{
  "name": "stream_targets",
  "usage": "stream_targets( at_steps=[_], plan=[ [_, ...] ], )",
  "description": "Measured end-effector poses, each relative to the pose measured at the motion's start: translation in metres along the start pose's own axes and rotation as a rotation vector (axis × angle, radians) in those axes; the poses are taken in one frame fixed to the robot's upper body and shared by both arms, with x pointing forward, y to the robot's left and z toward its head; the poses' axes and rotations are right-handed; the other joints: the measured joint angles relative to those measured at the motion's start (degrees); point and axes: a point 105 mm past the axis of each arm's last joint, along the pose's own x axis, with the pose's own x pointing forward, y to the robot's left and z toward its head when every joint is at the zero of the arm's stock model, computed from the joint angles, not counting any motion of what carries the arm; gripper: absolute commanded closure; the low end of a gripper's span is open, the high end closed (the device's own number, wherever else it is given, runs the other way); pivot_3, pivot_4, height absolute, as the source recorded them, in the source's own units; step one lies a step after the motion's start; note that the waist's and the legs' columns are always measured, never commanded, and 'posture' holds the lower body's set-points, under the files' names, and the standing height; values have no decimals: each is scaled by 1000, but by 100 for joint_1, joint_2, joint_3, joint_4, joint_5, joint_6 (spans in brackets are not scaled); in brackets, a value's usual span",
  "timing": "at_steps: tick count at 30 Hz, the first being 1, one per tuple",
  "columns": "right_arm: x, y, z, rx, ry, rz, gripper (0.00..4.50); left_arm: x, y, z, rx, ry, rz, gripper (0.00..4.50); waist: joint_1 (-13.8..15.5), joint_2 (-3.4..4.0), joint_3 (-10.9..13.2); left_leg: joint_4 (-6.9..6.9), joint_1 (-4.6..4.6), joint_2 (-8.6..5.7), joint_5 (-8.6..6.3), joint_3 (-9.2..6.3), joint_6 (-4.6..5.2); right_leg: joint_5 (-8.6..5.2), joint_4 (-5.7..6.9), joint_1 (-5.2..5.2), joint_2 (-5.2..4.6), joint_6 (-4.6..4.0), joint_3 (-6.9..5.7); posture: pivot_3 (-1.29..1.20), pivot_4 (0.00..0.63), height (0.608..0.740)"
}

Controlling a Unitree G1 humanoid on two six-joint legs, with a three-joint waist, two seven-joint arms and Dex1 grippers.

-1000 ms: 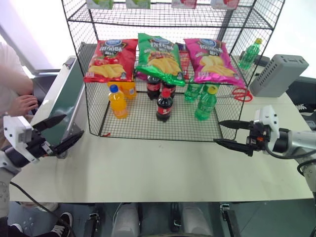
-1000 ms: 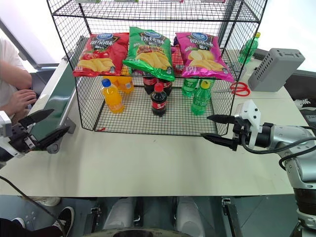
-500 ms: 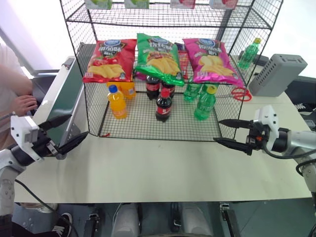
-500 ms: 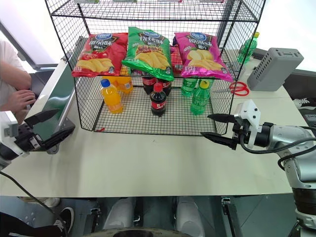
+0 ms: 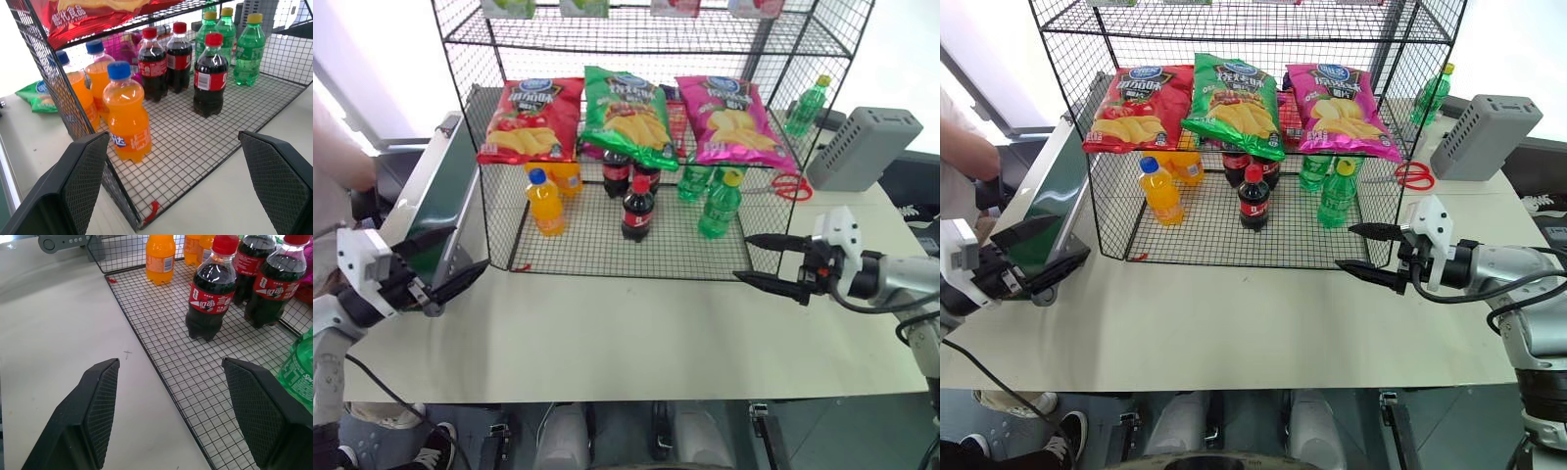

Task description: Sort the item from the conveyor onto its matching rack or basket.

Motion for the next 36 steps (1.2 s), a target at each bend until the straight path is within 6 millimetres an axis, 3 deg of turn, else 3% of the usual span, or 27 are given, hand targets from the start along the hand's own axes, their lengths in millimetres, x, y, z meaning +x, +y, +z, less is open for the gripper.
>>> stream_targets(
  at_steps=[16,36],
  plan=[
    [2,3,0,7,4,19,1037,-9,-7,-17,-57,73,10,0,-8,0,0,0,2,1,0,-1,0,0,3,0,1,0,0,0,150,740],
    [9,0,5,-29,5,39,1037,-7,-10,-13,-57,35,5,0,-1,0,0,0,2,0,0,0,0,0,3,1,0,0,0,0,150,740]
  ],
)
